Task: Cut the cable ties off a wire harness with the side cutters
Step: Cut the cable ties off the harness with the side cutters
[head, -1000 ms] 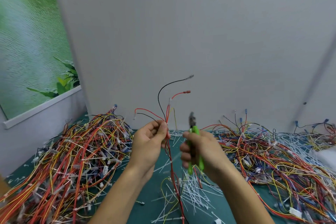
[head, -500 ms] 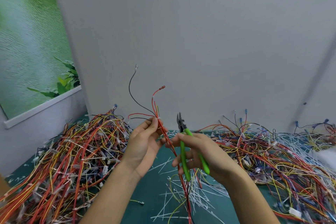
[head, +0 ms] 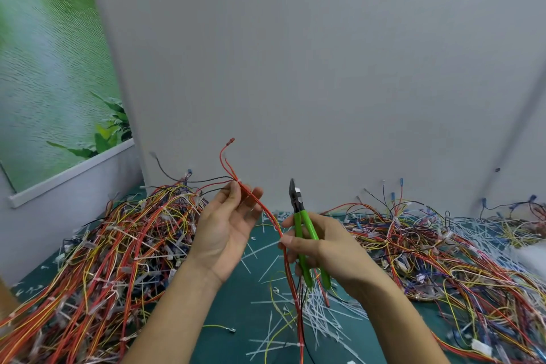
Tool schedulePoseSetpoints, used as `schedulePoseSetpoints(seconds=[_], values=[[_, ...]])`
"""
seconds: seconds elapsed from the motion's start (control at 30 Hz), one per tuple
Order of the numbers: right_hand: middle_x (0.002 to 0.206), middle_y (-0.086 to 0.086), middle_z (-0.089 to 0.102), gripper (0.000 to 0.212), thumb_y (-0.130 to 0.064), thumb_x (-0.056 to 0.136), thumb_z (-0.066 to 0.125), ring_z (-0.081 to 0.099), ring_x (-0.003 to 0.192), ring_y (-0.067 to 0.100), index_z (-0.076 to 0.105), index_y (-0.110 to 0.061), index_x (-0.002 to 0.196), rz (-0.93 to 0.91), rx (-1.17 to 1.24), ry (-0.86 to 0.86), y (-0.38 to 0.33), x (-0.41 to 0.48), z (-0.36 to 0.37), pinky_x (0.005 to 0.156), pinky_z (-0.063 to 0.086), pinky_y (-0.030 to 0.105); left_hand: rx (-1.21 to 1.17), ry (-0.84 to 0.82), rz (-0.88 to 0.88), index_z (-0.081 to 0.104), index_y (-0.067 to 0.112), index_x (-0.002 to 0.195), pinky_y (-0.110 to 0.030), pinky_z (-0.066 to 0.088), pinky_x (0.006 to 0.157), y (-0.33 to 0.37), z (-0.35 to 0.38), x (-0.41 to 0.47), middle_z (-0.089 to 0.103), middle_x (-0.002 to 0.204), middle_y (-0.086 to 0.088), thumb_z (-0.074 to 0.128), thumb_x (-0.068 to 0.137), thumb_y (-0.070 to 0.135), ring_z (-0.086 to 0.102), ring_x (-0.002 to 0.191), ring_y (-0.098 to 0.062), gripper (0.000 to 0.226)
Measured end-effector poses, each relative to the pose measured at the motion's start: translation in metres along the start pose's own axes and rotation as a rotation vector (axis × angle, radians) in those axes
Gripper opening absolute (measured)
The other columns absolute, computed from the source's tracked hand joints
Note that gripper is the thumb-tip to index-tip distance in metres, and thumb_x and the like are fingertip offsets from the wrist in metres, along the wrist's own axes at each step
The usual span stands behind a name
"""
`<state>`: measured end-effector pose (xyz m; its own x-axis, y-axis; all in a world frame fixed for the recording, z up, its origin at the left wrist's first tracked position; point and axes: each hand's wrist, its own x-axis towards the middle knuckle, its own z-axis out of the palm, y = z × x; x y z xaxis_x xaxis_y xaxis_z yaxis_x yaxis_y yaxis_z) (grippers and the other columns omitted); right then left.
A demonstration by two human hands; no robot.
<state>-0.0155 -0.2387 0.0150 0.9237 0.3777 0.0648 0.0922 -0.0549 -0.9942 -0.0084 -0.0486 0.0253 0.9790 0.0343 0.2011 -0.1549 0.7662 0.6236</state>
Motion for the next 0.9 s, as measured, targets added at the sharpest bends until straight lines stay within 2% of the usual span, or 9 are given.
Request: schedulePoseSetpoints(seconds=[0.07, 0.17, 0.23, 0.27, 0.33, 0.43, 0.57, 0.73, 0.9], values=[[0.085, 0.004, 0.072, 0.02, -0.008, 0.094, 0.073, 0.065, 0.074, 0.02, 0.067, -0.009, 0.113, -0.031, 0.039, 0.021, 0.001, 0.001, -0.001, 0.066, 0.058, 0.038, 0.146, -0.027, 0.014, 0.065, 0.009, 0.098, -0.027, 0.059, 0.069, 0.003, -0.002, 0.0, 0.07, 0.094, -0.009, 0.064, 0.088, 0.019, 0.072, 0.095, -0.023, 0.014], [0.082, 0.005, 0.068, 0.021, -0.012, 0.09, 0.077, 0.062, 0.072, 0.019, 0.069, -0.01, 0.11, -0.07, 0.116, 0.006, 0.0, 0.001, -0.003, 0.065, 0.057, 0.037, 0.657, -0.093, 0.005, 0.073, 0.008, 0.104, -0.03, 0.057, 0.075, 0.008, -0.011, -0.001, 0.075, 0.105, -0.009, 0.074, 0.081, 0.034, 0.069, 0.106, -0.025, 0.034], [0.082, 0.007, 0.067, 0.025, -0.016, 0.086, 0.079, 0.061, 0.07, 0.019, 0.071, -0.011, 0.109, -0.075, 0.159, -0.024, 0.0, 0.001, -0.003, 0.063, 0.056, 0.036, 0.91, -0.211, -0.05, 0.077, 0.017, 0.104, -0.026, 0.057, 0.079, 0.006, -0.015, -0.004, 0.076, 0.109, -0.003, 0.072, 0.083, 0.039, 0.069, 0.109, -0.018, 0.031], [0.081, 0.007, 0.066, 0.025, -0.017, 0.085, 0.079, 0.061, 0.069, 0.019, 0.073, -0.012, 0.109, -0.076, 0.178, -0.037, 0.0, 0.001, -0.003, 0.062, 0.056, 0.035, 0.94, -0.287, -0.092, 0.078, 0.022, 0.107, -0.026, 0.057, 0.081, 0.005, -0.015, -0.005, 0.076, 0.114, 0.001, 0.071, 0.086, 0.039, 0.069, 0.11, -0.015, 0.028], [0.081, 0.009, 0.066, 0.022, -0.019, 0.084, 0.079, 0.06, 0.067, 0.018, 0.076, -0.015, 0.105, -0.081, 0.201, -0.05, 0.0, 0.001, -0.004, 0.06, 0.055, 0.035, 0.924, -0.368, -0.116, 0.078, 0.028, 0.111, -0.028, 0.057, 0.082, 0.001, -0.013, -0.008, 0.073, 0.122, 0.006, 0.069, 0.089, 0.036, 0.069, 0.108, -0.009, 0.025], [0.079, 0.008, 0.066, 0.029, -0.018, 0.083, 0.08, 0.06, 0.065, 0.017, 0.074, -0.009, 0.11, -0.064, 0.256, -0.057, 0.0, 0.002, -0.006, 0.058, 0.054, 0.034, 0.879, -0.322, -0.042, 0.08, 0.029, 0.107, -0.023, 0.057, 0.074, -0.005, -0.008, -0.009, 0.074, 0.119, 0.006, 0.071, 0.086, 0.033, 0.07, 0.092, -0.002, 0.023], [0.076, 0.006, 0.066, 0.043, -0.021, 0.081, 0.082, 0.062, 0.065, 0.018, 0.066, -0.003, 0.117, -0.036, 0.26, 0.008, 0.001, 0.003, -0.006, 0.059, 0.055, 0.034, 0.757, -0.253, -0.013, 0.082, 0.016, 0.096, -0.026, 0.054, 0.071, -0.013, -0.008, -0.008, 0.078, 0.104, -0.005, 0.077, 0.079, 0.03, 0.066, 0.083, -0.01, 0.023], [0.077, -0.005, 0.068, 0.034, -0.034, 0.085, 0.084, 0.064, 0.067, 0.011, 0.062, -0.02, 0.108, -0.154, -0.089, 0.221, 0.002, 0.003, -0.001, 0.064, 0.057, 0.029, 0.72, -0.173, -0.005, 0.079, 0.012, 0.089, -0.03, 0.058, 0.071, -0.016, -0.009, -0.006, 0.075, 0.093, -0.01, 0.078, 0.077, 0.03, 0.068, 0.085, -0.016, 0.022], [0.094, -0.017, 0.068, 0.036, -0.021, 0.087, 0.082, 0.067, 0.09, 0.003, 0.058, -0.032, 0.111, -0.38, -0.444, 0.241, 0.004, 0.001, 0.005, 0.078, 0.05, 0.015, 0.683, 0.007, -0.027, 0.073, 0.001, 0.096, -0.03, 0.06, 0.062, -0.019, -0.004, -0.006, 0.076, 0.098, -0.018, 0.078, 0.082, 0.022, 0.075, 0.092, -0.03, 0.025]])
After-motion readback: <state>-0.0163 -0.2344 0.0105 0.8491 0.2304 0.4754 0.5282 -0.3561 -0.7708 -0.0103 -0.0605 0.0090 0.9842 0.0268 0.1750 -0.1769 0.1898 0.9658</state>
